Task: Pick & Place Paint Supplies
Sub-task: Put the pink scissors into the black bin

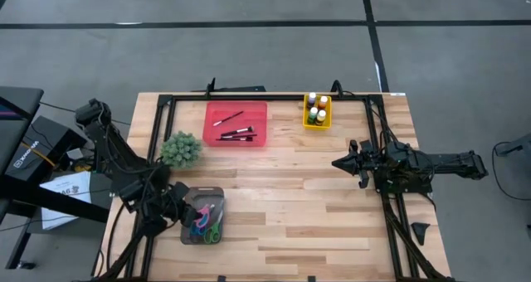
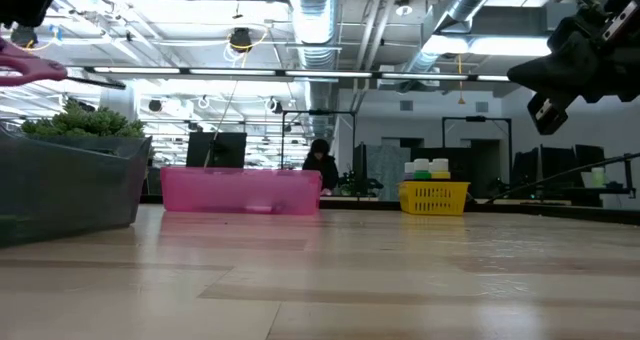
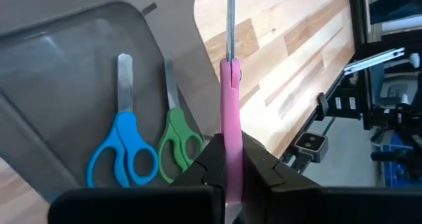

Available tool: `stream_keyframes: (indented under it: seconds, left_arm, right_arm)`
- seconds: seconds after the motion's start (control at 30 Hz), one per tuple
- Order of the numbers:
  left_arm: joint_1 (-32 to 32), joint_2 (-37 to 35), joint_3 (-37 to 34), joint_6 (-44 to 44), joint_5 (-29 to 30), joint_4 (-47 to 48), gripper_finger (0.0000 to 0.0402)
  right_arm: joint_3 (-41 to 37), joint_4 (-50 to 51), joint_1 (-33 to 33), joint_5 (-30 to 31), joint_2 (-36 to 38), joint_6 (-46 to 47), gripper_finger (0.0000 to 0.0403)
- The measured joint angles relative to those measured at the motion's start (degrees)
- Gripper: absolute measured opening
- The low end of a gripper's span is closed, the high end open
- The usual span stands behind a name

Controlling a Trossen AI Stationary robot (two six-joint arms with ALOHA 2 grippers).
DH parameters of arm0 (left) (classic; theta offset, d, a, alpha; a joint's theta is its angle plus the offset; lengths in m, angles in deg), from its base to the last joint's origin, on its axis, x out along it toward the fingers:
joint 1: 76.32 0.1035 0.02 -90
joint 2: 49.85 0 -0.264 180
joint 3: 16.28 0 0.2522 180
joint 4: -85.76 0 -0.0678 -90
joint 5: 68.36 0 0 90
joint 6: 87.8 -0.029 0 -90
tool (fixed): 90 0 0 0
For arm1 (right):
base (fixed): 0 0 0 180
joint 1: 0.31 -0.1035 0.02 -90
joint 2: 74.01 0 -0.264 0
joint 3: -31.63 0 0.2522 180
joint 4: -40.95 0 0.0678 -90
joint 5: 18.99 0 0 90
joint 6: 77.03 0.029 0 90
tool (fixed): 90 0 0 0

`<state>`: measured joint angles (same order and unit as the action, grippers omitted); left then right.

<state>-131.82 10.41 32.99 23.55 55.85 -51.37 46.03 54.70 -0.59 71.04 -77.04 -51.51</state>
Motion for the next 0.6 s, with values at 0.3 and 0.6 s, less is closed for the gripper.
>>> stream_keyframes:
  seconds: [0.3,0.6]
  left_arm:
    - [0.9,3.6,0.0,0.1,0.0,-1.9,0.0008]
    - [1.5,5.5,0.0,-0.1,0.0,-2.0,0.0008]
  right_arm:
    - [0.0,0.0,0.0,0.0,0.0,0.0,0.0006]
    - [0.0,0.0,0.0,0.0,0.0,0.0,0.0006]
